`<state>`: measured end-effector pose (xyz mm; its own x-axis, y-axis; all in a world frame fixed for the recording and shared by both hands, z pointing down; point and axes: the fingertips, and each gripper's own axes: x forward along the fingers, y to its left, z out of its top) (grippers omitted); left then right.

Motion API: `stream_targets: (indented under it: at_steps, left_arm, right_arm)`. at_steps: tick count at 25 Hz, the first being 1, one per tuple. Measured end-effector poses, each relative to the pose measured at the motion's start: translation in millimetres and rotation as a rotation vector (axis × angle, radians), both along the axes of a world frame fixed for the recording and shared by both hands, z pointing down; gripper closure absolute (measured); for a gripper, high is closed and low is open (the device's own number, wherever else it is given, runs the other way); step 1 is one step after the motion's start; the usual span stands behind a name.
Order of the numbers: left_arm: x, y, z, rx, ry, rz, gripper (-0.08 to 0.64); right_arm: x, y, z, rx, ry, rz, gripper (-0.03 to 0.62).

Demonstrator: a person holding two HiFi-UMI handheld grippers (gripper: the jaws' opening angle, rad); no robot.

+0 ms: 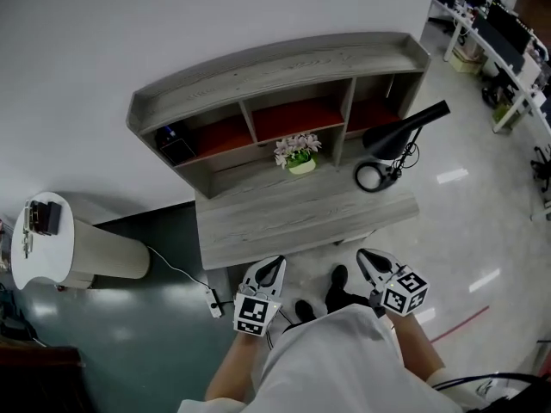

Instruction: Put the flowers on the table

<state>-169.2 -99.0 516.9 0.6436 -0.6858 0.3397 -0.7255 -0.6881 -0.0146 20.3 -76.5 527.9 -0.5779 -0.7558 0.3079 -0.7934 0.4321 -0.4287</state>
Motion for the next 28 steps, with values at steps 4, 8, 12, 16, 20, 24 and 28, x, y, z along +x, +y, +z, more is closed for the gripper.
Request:
stream_targets:
  at_steps: [4,8,12,16,20,24,28]
  left_arm:
    - [2.8,21.3,1.1,-0.069,0.103,0.028,0.551]
    - [1.9,33.7,4.4,-0.107,0.143,0.021,0.55]
    - [1.9,36.1,1.1,-0.104,0.146,-0.027,0.549]
    - [7.9,43.0,-4.2,-0.13,0.202,-0.056,0.55]
    - [16.9,48.2,-3.1,-0.144,0.212,-0.065,0.549]
    - [28.6,52.4,0.3,-0.15,0.206,-0.073,0.549]
    - [39.9,54.3,2.8,-0.155,0.191,-0.075,0.549]
  right_arm:
    - [-1.6,23.6,-1.8,0.004,0.001,0.027,0.575]
    - [1.8,34.6,0.8,0.002,-0.002,0.018,0.575]
    - [11.3,35.5,-2.8,0.006,-0.01,0.002,0.575]
    - [21.8,33.6,-13.0,0.025,-0.003,-0.027,0.575]
    - [31.6,29.5,-17.3,0.035,-0.011,-0.039,0.575]
    - [40.1,27.7,-17.5,0.034,-0.016,-0.046,0.575]
    - [46.4,25.1,-20.5,0.045,-0.018,-0.051,0.575]
